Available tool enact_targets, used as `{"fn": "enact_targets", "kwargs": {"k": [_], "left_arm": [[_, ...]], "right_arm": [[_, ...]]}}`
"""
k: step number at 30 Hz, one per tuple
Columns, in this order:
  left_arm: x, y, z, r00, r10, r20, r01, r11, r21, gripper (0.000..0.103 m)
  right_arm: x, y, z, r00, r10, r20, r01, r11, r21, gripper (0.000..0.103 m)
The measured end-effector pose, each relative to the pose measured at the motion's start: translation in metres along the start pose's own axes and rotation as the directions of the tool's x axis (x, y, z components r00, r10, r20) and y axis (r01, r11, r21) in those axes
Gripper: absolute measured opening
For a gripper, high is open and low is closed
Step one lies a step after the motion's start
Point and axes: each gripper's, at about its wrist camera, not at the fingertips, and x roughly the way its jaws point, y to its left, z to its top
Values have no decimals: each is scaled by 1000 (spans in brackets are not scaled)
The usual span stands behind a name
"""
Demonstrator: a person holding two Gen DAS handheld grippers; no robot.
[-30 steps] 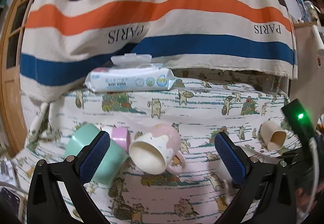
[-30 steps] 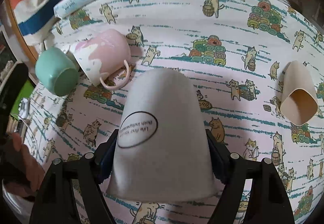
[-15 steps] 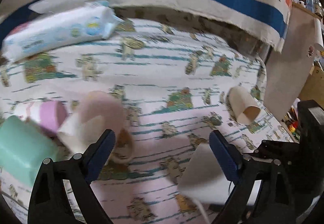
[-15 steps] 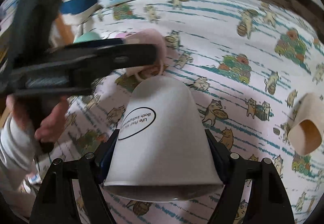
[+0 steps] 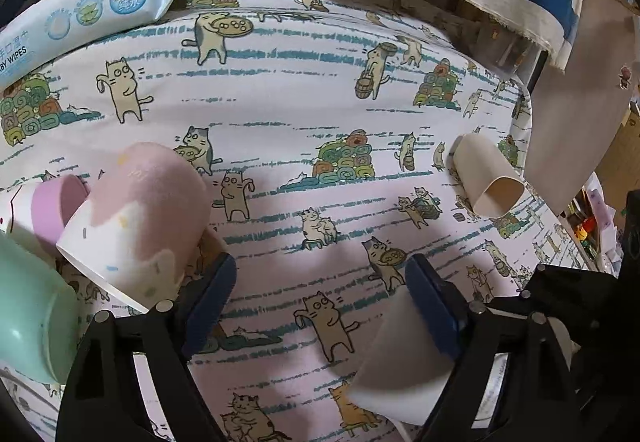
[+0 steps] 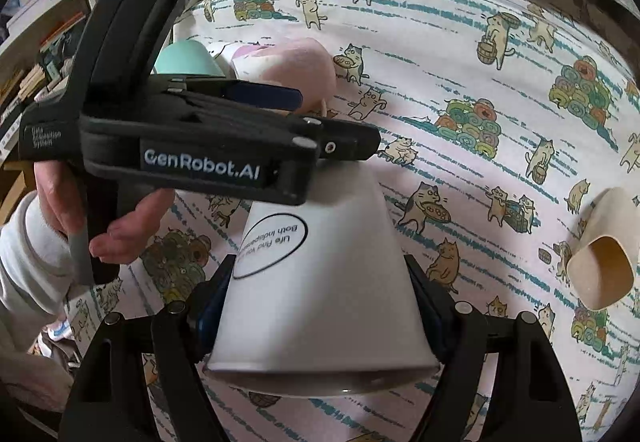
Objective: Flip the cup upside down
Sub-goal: 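Lift the white mug with the right gripper and rotate it over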
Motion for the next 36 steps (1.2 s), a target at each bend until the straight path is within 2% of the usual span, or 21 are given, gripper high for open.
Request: {"fn": "enact_targets", "kwargs": {"k": [2, 4, 8, 13, 16, 18, 21, 24, 27, 30, 36], "left_arm": [[1, 0, -2, 1000, 14, -5, -14, 1000, 10, 83], [2, 0, -6, 1000, 27, -1, -27, 999, 18, 81], [-1, 5, -7, 1000, 14, -10, -14, 1000, -10, 81], [-7, 0, -5, 1000, 20, 0, -20, 1000, 20, 81], [-10, -5, 5, 1000, 9, 21, -10, 1000, 14, 81], [-9, -10, 14, 999, 15, 32, -16, 1000, 23, 81], [1, -24, 21, 1000, 5, 13, -6, 998, 62, 81], [16, -33, 18, 999, -17, -49, 21, 996, 87, 80], [18, -35, 8, 998, -23, -62, 29, 995, 95, 77], [9, -31, 3, 999, 3, -43, 1, 995, 96, 77], [-6, -18, -5, 998, 54, -15, -53, 995, 84, 76]], "right_arm": [[0, -1, -1, 1000, -29, -1, 29, 1000, -3, 82], [-2, -3, -3, 999, -51, 4, 51, 999, 3, 88], [-7, -7, -15, 998, -56, -12, 56, 998, 36, 89], [-22, -3, -37, 989, -145, -20, 146, 988, 46, 91], [-31, -6, -48, 983, -182, -10, 182, 978, 102, 92], [-32, -9, -53, 982, -189, -32, 191, 972, 136, 92], [-26, -10, -58, 976, -203, -72, 213, 964, 159, 92], [-21, -16, -65, 965, -241, -102, 256, 950, 178, 92], [-17, -19, -69, 953, -281, -111, 295, 944, 145, 92], [-13, -26, -68, 937, -331, -111, 344, 929, 137, 92], [-6, -57, -58, 930, -351, -108, 366, 904, 221, 92]]}}
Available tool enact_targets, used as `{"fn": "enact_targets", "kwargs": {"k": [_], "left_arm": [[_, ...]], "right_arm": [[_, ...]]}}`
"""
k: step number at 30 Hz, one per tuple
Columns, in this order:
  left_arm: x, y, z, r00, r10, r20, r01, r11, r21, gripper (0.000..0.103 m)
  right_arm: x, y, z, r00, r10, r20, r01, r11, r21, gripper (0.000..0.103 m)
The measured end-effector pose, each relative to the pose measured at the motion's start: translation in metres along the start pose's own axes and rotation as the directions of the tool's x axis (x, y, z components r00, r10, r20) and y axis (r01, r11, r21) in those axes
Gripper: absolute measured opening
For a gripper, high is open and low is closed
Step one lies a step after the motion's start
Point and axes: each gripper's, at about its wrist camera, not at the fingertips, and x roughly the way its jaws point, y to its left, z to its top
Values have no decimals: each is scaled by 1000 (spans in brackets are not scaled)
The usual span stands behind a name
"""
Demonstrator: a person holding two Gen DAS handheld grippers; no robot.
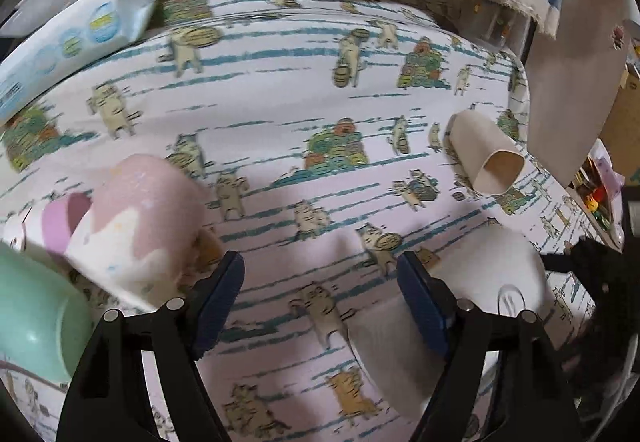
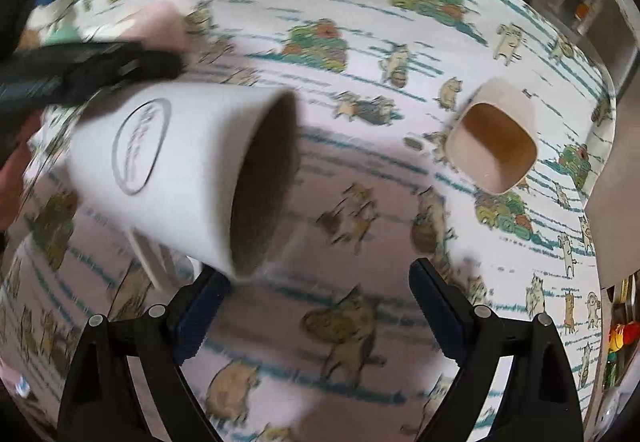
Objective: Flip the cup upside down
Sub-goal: 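Lift the white mug with the right gripper and rotate it over, then lower the white mug onto the cloth with the right gripper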
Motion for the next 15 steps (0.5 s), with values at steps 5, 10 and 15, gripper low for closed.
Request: {"fn": "enact_targets", "kwargs": {"k": [5, 10, 15], "left_arm": [[-8, 14, -9, 1000, 8, -2, -8, 998, -56, 74], [-13, 20, -19, 1000, 6, -28, -8, 996, -85, 70], [-14, 10, -36, 998, 12, -65, -14, 999, -38, 65]], "right_arm": [[13, -4, 24, 998, -54, 19, 53, 998, 18, 92], [18, -6, 52, 996, -59, 74, 53, 995, 80, 91], [6, -9, 74, 977, 25, 211, -53, 990, 130, 91]]}}
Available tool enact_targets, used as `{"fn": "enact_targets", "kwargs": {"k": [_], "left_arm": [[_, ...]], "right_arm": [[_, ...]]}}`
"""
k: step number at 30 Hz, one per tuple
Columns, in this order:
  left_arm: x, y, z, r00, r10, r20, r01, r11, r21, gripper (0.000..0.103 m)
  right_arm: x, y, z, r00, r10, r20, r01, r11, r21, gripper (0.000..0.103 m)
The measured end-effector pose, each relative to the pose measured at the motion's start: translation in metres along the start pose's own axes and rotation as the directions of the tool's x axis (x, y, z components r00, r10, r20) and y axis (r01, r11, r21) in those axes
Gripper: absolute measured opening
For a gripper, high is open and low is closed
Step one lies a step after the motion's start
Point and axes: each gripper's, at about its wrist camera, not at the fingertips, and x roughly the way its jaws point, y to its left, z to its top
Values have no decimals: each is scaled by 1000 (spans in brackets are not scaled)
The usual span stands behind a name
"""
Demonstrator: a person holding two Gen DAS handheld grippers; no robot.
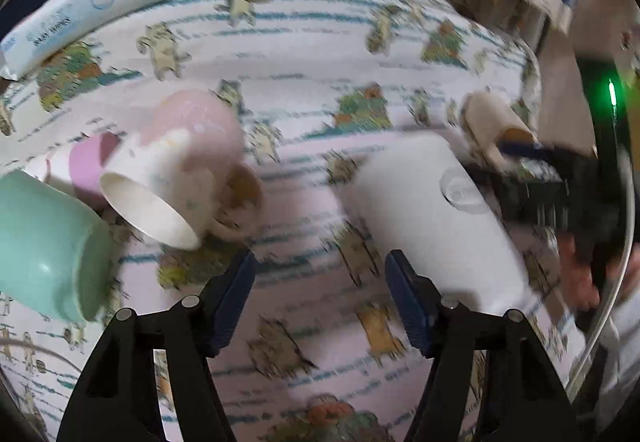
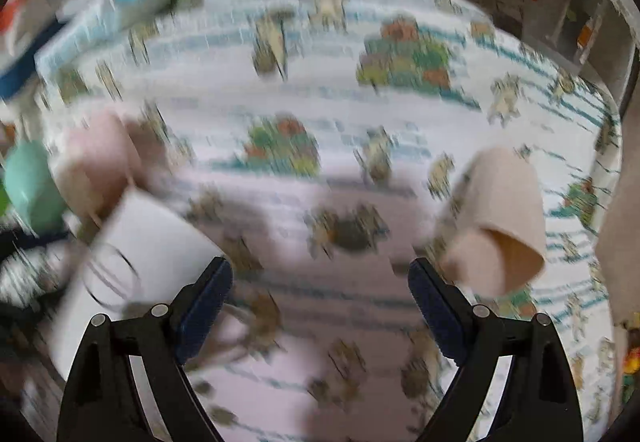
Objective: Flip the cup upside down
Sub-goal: 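Lower the white mug onto the cloth with the right gripper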
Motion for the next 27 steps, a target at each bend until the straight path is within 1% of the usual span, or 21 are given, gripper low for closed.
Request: {"fn": "enact_targets", "kwargs": {"k": [2, 4, 8, 10, 12, 13, 15, 16, 17, 18, 19, 20, 21, 22, 23, 24, 25, 27], "left_arm": [[-1, -7, -5, 1000, -10, -2, 10, 1000, 2, 65], [-2, -13, -7, 1000, -3, 16, 3, 1000, 12, 65], [-5, -17, -6, 999, -24, 44, 23, 1000, 12, 66], [-8, -15, -4, 997, -19, 79, 19, 1000, 7, 67], [-16, -11, -3, 989, 2, 146, -3, 1000, 4, 67], [-20, -7, -2, 982, 6, 187, -5, 1000, -6, 67], [-30, 2, -4, 965, 16, 263, -8, 999, -33, 71], [-36, 7, -6, 949, 26, 314, -10, 999, -52, 77], [-41, 11, -9, 935, 35, 353, -12, 998, -68, 80], [-44, 15, -11, 920, 45, 388, -14, 996, -84, 81], [-46, 19, -12, 909, 55, 413, -15, 995, -99, 84], [-49, 23, -13, 900, 62, 431, -12, 993, -117, 87], [-52, 26, -13, 891, 64, 449, -5, 991, -132, 89], [-55, 30, -14, 876, 70, 477, 3, 989, -150, 95], [-59, 33, -15, 862, 79, 500, 5, 986, -165, 103], [-62, 35, -17, 850, 86, 520, 9, 984, -178, 103], [-65, 37, -18, 841, 90, 533, 14, 982, -189, 103], [-66, 39, -18, 838, 89, 538, 20, 981, -193, 103]], "right_arm": [[-3, 5, 4, 1000, -2, 28, 2, 1000, -6, 91], [-8, 9, 4, 999, -15, 48, 16, 1000, -16, 91], [-33, 11, -9, 994, 12, 106, -12, 1000, -4, 91], [-52, 13, -20, 988, 16, 153, -15, 1000, -7, 91], [-68, 15, -31, 982, 18, 186, -16, 1000, -9, 92], [-77, 18, -39, 980, 8, 200, -7, 1000, -4, 92], [-88, 22, -50, 980, -22, 198, 20, 1000, 14, 92], [-93, 25, -57, 982, -13, 188, 8, 1000, 30, 92], [-95, 28, -62, 985, -5, 170, -3, 999, 48, 92], [-97, 31, -67, 989, 13, 149, -24, 997, 72, 92], [-101, 34, -72, 988, 55, 142, -69, 994, 89, 92], [-103, 40, -75, 987, 74, 140, -88, 992, 92, 93], [-104, 45, -77, 989, 58, 134, -69, 994, 85, 95], [-102, 55, -79, 993, 15, 117, -22, 998, 61, 96], [-99, 60, -80, 994, -3, 106, -2, 999, 47, 96], [-95, 64, -81, 995, -11, 98, 7, 999, 41, 96], [-88, 66, -82, 996, -13, 90, 10, 999, 43, 96], [-78, 66, -84, 998, -16, 67, 12, 998, 60, 96]]}}
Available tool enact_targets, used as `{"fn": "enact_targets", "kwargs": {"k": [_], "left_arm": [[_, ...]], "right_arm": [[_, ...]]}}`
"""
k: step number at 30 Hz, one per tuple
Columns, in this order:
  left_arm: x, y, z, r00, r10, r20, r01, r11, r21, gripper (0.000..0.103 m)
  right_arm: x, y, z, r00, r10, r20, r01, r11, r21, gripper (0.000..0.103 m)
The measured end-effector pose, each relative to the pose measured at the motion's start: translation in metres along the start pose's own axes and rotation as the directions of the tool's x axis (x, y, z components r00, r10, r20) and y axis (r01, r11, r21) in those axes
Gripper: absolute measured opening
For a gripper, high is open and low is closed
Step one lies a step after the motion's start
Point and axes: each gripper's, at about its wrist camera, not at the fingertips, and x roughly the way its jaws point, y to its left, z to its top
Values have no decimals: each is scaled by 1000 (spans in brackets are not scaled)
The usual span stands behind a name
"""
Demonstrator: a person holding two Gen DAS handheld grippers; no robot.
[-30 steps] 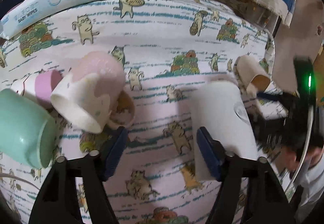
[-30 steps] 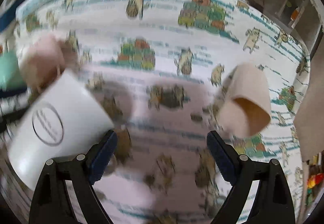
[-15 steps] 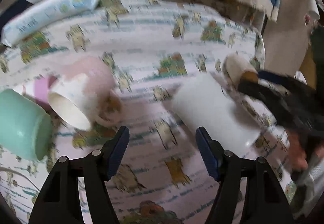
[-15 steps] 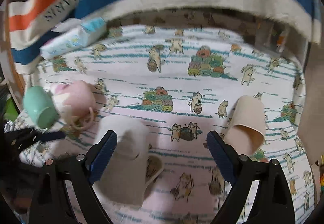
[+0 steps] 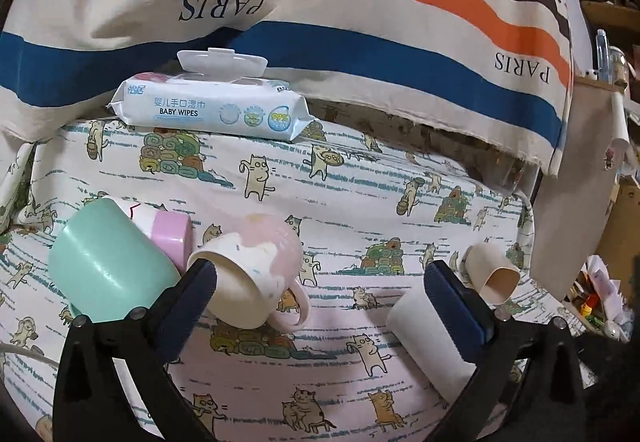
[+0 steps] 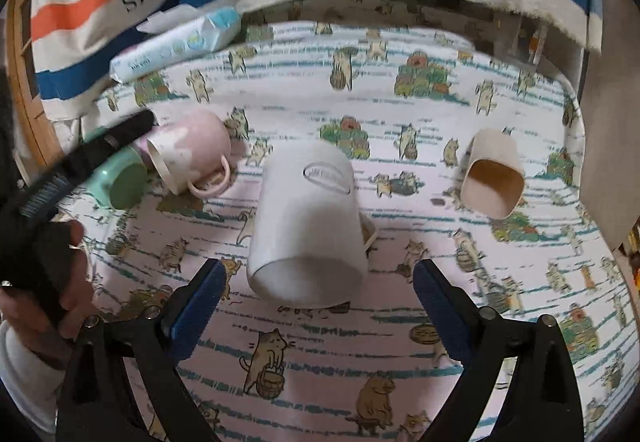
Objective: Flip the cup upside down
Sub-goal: 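Lower the white mug onto the cloth with the right gripper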
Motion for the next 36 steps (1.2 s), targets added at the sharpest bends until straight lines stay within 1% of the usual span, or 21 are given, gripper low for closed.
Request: {"fn": "enact_targets", "kwargs": {"k": [3, 6, 8, 10, 13, 14, 17, 21, 26, 29, 31, 34, 36], "left_arm": [[-1, 0, -1, 1000, 24, 1, -24, 999, 22, 103], [1, -6, -3, 999, 52, -4, -51, 996, 67, 103], [2, -11, -6, 998, 65, -4, -65, 993, 97, 103], [2, -14, -8, 997, 74, -4, -72, 990, 120, 103], [5, -18, -10, 997, 72, -14, -69, 988, 140, 103], [6, -19, -11, 997, 69, -19, -65, 987, 146, 103], [7, -21, -12, 997, 66, -30, -60, 986, 155, 103], [7, -22, -12, 997, 71, -29, -65, 986, 156, 103], [4, -18, -10, 997, 81, -14, -78, 988, 135, 103], [3, -16, -9, 995, 99, -5, -97, 987, 130, 103], [5, -13, -9, 994, 111, -10, -109, 987, 118, 103], [12, -8, -11, 992, 120, -50, -115, 989, 92, 103], [14, -5, -11, 991, 118, -66, -113, 991, 74, 103]], "right_arm": [[15, -1, 0, 999, 13, -35, -13, 1000, 16, 96], [27, 3, 3, 998, 11, -60, -12, 1000, -10, 96], [35, 8, 4, 996, 18, -92, -22, 999, -45, 96], [38, 10, 5, 995, 14, -96, -20, 998, -58, 95], [39, 11, 6, 997, -3, -81, -3, 997, -73, 85], [40, 12, 7, 996, 0, -84, -6, 997, -79, 79], [41, 12, 7, 996, 1, -89, -9, 996, -87, 79], [35, 14, 8, 995, 11, -96, -22, 993, -113, 79], [21, 16, 20, 999, 19, -45, -25, 989, -142, 79], [16, 16, 33, 1000, -3, -16, 0, 989, -145, 79], [18, 14, 44, 999, -29, -19, 26, 991, -130, 79], [23, 7, 61, 1000, -8, -25, 6, 996, -84, 79], [28, 5, 70, 1000, -9, -29, 6, 997, -79, 79]]}}
